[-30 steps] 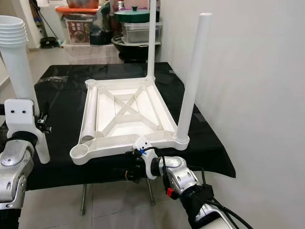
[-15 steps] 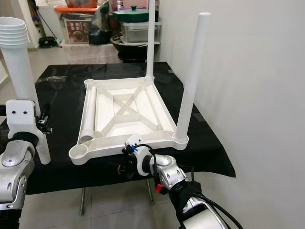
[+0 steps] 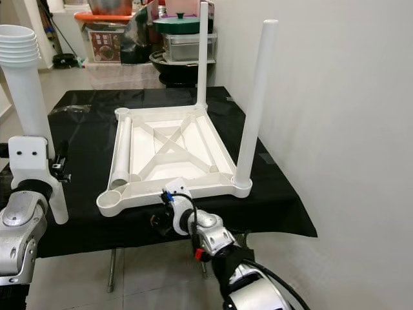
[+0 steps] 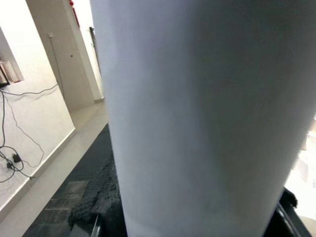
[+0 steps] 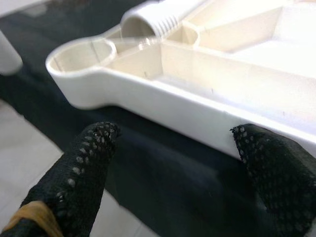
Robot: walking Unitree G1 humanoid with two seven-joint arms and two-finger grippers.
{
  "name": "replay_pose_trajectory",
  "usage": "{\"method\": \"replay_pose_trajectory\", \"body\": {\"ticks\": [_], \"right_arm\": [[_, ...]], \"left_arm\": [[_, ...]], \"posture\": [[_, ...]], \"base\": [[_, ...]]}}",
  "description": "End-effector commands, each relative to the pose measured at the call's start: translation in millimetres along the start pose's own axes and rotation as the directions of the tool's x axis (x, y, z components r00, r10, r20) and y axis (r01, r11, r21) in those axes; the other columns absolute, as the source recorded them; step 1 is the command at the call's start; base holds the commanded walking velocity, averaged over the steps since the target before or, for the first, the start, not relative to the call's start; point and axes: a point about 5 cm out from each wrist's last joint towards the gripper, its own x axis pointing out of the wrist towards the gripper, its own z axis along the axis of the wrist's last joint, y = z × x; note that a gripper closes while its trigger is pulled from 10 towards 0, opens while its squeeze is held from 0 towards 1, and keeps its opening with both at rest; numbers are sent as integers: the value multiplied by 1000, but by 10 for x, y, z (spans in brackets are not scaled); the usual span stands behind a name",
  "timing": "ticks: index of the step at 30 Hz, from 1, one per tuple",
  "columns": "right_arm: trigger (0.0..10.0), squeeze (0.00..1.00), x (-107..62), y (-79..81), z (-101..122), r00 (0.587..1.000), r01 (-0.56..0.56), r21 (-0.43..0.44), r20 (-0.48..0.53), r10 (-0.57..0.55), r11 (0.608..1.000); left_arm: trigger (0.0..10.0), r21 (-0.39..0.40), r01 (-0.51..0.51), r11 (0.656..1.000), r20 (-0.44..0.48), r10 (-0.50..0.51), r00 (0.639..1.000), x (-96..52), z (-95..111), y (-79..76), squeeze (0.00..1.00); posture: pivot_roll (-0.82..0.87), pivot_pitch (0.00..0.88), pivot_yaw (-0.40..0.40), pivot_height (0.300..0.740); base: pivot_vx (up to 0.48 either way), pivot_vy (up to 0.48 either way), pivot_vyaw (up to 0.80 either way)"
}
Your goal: Building children table
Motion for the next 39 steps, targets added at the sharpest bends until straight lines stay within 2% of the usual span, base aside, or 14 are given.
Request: {"method": "replay_pose_trajectory", "body": {"ticks": [1,2,4,8,11,14,19,20,24,25,27,31,32,39], "right_arm": [[10000,0,35,10,135,998,10,-6,60,-9,1000],[10000,0,101,118,195,997,-1,-21,80,2,1000],[10000,0,167,187,283,995,22,-52,95,-17,998],[10000,0,182,194,304,995,33,-46,99,-29,998],[10000,0,273,389,450,990,-33,-24,134,36,999],[10000,0,271,394,462,989,-32,-38,146,37,999],[10000,0,155,104,724,949,108,-6,299,-101,994],[10000,0,48,-78,888,908,175,11,384,-166,984],[10000,0,-77,-242,1008,869,228,29,445,-217,973],[10000,0,-213,-384,1063,834,276,37,488,-258,961],[10000,0,-310,-476,1074,812,306,54,507,-290,950],[10000,0,-395,-547,1070,791,330,79,521,-321,941],[10000,0,-497,-619,1059,768,364,98,531,-359,926],[10000,0,-610,-653,1100,733,399,117,556,-393,909]], "left_arm": [[10000,6,0,1000,-6,0,1000,-13,-8,-20,0],[10000,4,1,1000,-6,-1,1000,-14,-8,-24,0],[10000,3,1,1000,-5,-1,1000,-19,-2,-34,0],[10000,3,1,1000,-6,-1,1000,-20,-2,-34,0],[10000,7,-6,1000,-11,6,1000,-47,-17,-16,0],[10000,7,-8,1000,-10,8,1000,-49,-14,-15,0],[10000,-1,-14,1000,-4,14,1000,-65,-3,12,0],[10000,-21,16,1000,12,-16,1000,-77,19,-26,0],[10000,-43,44,998,47,-42,998,-80,70,-65,0],[10000,-24,53,998,78,-51,996,-70,126,-81,0],[10000,-10,46,999,93,-45,995,-57,161,-71,0],[10000,-12,35,999,106,-34,994,-44,191,-49,0],[10000,1,39,999,125,-39,991,-23,233,-36,0],[10000,12,55,998,144,-56,988,-3,279,-49,0]], "posture": [[92,0,-59,740],[91,0,-60,740],[99,0,-67,740],[99,0,-67,740],[106,0,-78,740],[107,0,-79,740],[101,0,-76,740],[98,0,-74,740],[89,0,-67,740],[86,0,-62,740],[83,0,-58,740],[83,0,-58,740],[77,0,-47,740],[70,0,-34,740]], "base": [[0,0,0],[0,0,0],[0,0,0],[0,0,0],[0,0,0],[0,0,0],[0,0,0],[0,0,0],[0,0,0],[0,0,0],[0,0,0],[0,0,0],[240,0,0],[256,0,0]]}}
